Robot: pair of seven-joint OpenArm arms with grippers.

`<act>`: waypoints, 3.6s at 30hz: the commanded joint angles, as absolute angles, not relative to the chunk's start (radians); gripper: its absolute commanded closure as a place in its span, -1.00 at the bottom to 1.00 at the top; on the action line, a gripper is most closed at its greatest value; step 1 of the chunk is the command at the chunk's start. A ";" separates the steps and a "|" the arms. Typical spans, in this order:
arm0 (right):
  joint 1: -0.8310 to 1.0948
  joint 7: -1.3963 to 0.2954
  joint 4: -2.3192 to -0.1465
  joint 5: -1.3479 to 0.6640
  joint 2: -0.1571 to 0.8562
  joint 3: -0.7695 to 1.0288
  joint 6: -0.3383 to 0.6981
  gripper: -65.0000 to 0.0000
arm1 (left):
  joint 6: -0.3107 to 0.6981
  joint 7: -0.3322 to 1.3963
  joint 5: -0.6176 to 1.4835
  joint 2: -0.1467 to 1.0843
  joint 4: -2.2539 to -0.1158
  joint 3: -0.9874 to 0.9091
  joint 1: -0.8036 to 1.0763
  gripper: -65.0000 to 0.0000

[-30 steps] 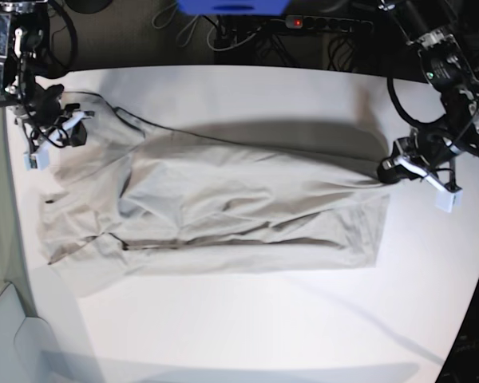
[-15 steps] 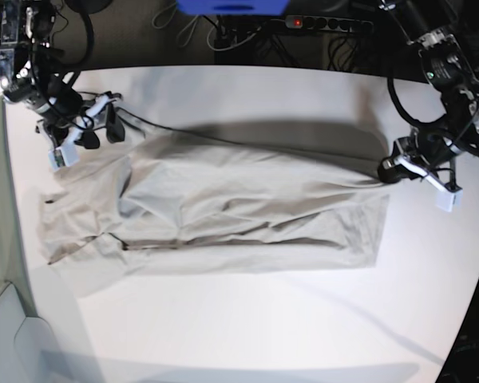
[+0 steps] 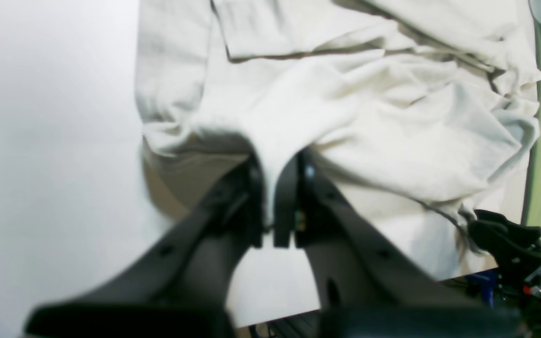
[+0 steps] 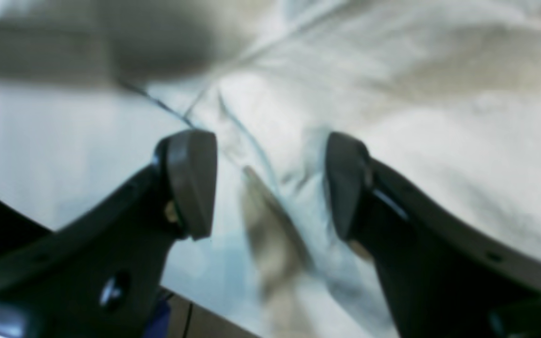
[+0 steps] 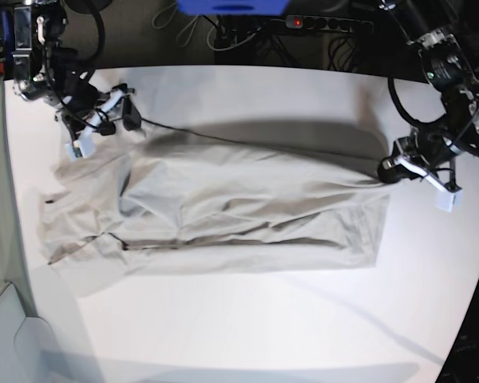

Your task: Layout the t-shirt on the table in an organized manner, then fold the t-shirt properly

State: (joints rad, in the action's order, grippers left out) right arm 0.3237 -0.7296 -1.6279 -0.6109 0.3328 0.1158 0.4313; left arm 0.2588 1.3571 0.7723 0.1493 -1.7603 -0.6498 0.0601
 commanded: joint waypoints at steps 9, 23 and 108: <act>0.294 -0.737 -1.546 -0.610 0.344 0.119 0.444 0.62 | 0.262 1.340 0.791 0.162 -1.770 -0.651 0.044 0.99; 0.291 -0.737 -1.741 -0.611 0.401 0.128 0.446 1.00 | 0.262 1.339 0.858 0.165 -1.781 -0.653 0.015 0.99; -0.656 -0.750 -1.963 -0.357 0.535 0.404 0.670 1.00 | 0.260 1.208 0.888 0.317 -1.334 -0.473 -0.940 0.99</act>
State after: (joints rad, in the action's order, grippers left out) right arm -0.6445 -0.7547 -1.9594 -0.3470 0.5293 0.4057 0.6735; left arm 0.2581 1.2270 0.8677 0.3103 -1.3216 -0.4751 -0.9073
